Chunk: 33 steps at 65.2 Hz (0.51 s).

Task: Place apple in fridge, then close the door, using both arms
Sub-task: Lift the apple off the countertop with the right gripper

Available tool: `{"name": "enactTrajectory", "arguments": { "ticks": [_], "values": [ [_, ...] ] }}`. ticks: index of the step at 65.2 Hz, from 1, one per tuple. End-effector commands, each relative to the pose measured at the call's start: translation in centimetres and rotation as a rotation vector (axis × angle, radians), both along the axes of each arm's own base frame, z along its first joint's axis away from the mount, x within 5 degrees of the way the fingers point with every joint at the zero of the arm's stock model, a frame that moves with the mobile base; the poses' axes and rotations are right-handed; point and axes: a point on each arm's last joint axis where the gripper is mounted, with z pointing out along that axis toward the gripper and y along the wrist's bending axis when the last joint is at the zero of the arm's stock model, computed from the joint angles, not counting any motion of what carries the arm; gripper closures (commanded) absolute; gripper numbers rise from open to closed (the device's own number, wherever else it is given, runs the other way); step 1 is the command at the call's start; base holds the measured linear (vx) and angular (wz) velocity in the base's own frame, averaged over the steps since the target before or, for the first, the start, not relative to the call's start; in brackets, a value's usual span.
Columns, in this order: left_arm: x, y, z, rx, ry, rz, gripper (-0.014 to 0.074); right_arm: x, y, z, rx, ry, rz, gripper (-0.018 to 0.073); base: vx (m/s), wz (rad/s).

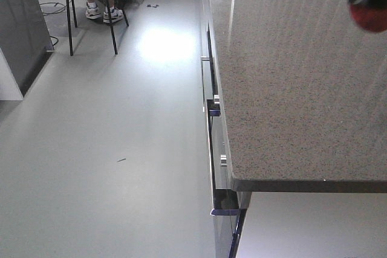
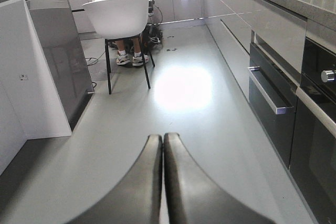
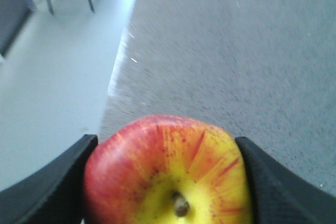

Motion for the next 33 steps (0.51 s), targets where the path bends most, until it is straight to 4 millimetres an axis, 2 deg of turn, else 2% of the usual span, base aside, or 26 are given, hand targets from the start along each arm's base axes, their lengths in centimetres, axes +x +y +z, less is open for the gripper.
{"name": "enactTrajectory", "arguments": {
  "ticks": [1, 7, 14, 21, 25, 33],
  "values": [
    [-0.1, -0.2, 1.3, 0.004, -0.099, -0.023, 0.0603, -6.1, 0.4, 4.5, 0.017, -0.170, 0.054, 0.0429, 0.00, 0.00],
    [-0.1, -0.2, 1.3, 0.004, -0.099, -0.023, 0.0603, -11.6, 0.7, 6.5, 0.003, -0.253, 0.096, 0.0429, 0.00, 0.00],
    [-0.1, -0.2, 1.3, 0.004, -0.099, -0.023, 0.0603, -17.0, 0.7, 7.9, -0.003, -0.355, 0.099, 0.0429, 0.00, 0.00],
    [-0.1, -0.2, 1.3, 0.004, -0.099, -0.023, 0.0603, -21.4, 0.7, 8.6, -0.001, -0.441, 0.099, 0.0429, 0.00, 0.00],
    [-0.1, -0.2, 1.3, 0.004, -0.099, -0.023, 0.0603, -23.3, 0.7, 8.5, 0.004, -0.463, 0.098, 0.0429, 0.00, 0.00],
    [-0.1, -0.2, 1.3, 0.004, -0.099, -0.023, 0.0603, -25.0, 0.8, 7.2, 0.008, -0.464, 0.098, 0.0429, 0.00, 0.00]
  ]
}}
